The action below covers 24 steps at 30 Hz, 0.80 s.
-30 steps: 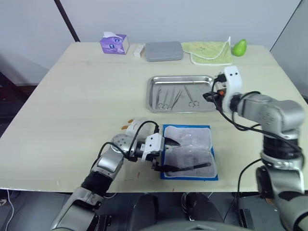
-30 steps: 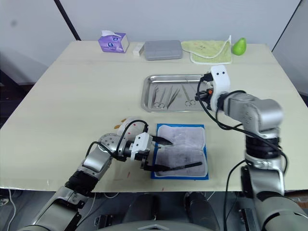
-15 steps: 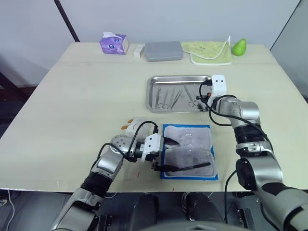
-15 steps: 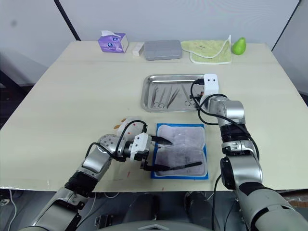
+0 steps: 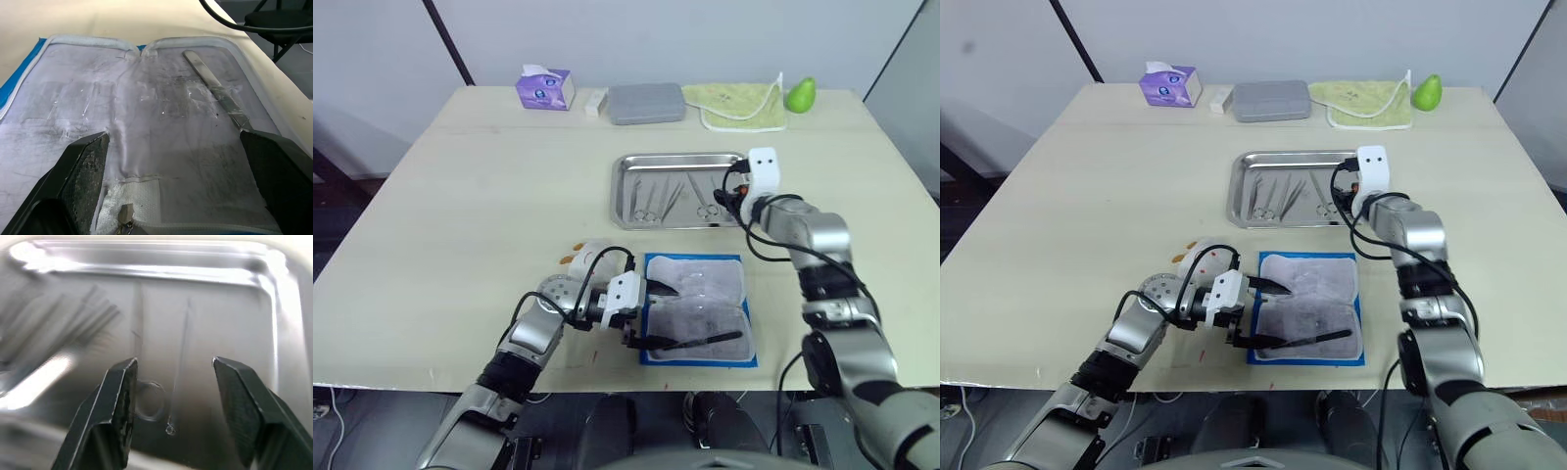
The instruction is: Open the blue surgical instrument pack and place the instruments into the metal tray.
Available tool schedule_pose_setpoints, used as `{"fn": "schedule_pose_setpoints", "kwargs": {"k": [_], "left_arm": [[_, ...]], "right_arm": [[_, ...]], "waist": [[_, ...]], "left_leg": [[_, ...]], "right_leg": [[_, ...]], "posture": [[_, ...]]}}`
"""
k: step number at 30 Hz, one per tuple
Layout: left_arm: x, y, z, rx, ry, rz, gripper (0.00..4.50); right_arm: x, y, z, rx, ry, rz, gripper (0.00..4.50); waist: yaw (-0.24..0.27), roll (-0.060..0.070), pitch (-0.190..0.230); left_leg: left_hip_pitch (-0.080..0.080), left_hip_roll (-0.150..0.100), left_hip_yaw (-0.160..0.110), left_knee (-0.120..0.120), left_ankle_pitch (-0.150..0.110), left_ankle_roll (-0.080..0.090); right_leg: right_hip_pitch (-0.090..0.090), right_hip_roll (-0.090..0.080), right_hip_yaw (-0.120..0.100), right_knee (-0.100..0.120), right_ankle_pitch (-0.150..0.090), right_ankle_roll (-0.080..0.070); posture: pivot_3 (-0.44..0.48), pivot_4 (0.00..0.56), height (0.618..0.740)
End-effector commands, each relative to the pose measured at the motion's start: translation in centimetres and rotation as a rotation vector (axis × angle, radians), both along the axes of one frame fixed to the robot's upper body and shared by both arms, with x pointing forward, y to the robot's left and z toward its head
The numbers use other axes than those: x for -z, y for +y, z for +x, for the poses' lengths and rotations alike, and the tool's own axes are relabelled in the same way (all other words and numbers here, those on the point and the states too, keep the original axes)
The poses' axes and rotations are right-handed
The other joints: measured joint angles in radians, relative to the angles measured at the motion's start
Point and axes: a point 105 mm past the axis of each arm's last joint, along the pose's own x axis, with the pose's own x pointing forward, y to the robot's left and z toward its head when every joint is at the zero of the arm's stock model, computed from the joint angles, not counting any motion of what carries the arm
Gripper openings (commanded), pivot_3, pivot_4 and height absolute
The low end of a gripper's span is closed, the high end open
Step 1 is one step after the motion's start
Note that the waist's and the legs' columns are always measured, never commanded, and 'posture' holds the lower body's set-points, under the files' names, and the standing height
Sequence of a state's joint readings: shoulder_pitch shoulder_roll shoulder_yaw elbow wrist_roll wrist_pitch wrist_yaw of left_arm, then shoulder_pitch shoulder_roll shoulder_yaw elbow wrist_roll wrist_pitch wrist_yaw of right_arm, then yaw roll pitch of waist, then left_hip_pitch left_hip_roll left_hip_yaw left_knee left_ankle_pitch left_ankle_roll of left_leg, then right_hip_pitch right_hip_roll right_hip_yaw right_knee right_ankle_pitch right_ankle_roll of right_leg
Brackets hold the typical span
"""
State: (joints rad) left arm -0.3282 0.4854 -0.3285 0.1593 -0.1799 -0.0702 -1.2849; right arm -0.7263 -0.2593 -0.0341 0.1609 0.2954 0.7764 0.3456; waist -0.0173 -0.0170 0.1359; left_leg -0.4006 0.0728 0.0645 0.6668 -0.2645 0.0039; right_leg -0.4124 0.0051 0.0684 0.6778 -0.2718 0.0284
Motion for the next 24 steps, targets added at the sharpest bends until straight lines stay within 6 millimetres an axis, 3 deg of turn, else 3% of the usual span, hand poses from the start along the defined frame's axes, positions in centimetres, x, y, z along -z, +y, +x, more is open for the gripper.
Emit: {"fn": "schedule_pose_setpoints", "kwargs": {"k": [1,4,8,11,13,24], "left_arm": [[1.2,0.6,-0.1,-0.026,0.045,0.051,4.5],[1.2,0.7,-0.1,-0.027,0.047,0.051,4.5],[1.2,0.8,-0.2,-0.026,0.05,0.053,4.5],[1.2,0.9,-0.2,-0.025,0.051,0.055,4.5],[1.2,1.0,-0.2,-0.025,0.052,0.057,4.5],[1.4,1.5,-0.1,-0.018,0.056,0.066,4.5]], "right_arm": [[-3.6,1.8,-6.0,-0.347,-0.249,0.108,2.67],[-3.6,0.9,-9.6,-0.486,-0.266,0.129,2.67],[-3.1,-0.7,-12.6,-0.595,-0.249,0.095,2.67],[-2.3,-2.3,-14.9,-0.67,-0.239,0.002,3.39],[-1.8,-3.5,-16.5,-0.712,-0.217,-0.046,4.43],[-1.9,-12.1,-22.0,-0.711,-0.076,-0.271,4.43]], "waist": [[0.002,0.0,0.0],[0.001,0.001,0.001],[-0.003,0.0,0.001],[-0.001,0.0,0.001],[0.001,0.0,0.001],[0.004,-0.003,0.003]], "left_leg": [[0.0,0.0,-0.001,0.0,0.0,0.0],[0.0,0.0,-0.001,0.0,-0.001,0.001],[0.002,0.0,0.001,0.001,-0.001,0.001],[0.002,0.0,0.0,0.001,-0.001,0.001],[0.002,0.0,0.0,0.001,-0.001,0.001],[0.004,0.0,-0.001,0.002,-0.001,0.001]], "right_leg": [[0.0,0.0,-0.001,0.0,0.0,0.0],[0.0,0.001,0.0,0.0,0.0,0.0],[0.001,0.0,0.001,0.0,0.0,0.001],[0.002,0.001,0.001,0.001,0.0,0.001],[0.002,0.001,0.001,0.0,0.0,0.0],[0.003,0.001,0.0,0.0,-0.002,0.004]], "posture": [[0.0,0.15,0.738],[0.0,0.15,0.738],[0.0,0.15,0.738],[0.0,0.15,0.738],[0.0,0.15,0.738],[0.0,0.15,0.738]]}}
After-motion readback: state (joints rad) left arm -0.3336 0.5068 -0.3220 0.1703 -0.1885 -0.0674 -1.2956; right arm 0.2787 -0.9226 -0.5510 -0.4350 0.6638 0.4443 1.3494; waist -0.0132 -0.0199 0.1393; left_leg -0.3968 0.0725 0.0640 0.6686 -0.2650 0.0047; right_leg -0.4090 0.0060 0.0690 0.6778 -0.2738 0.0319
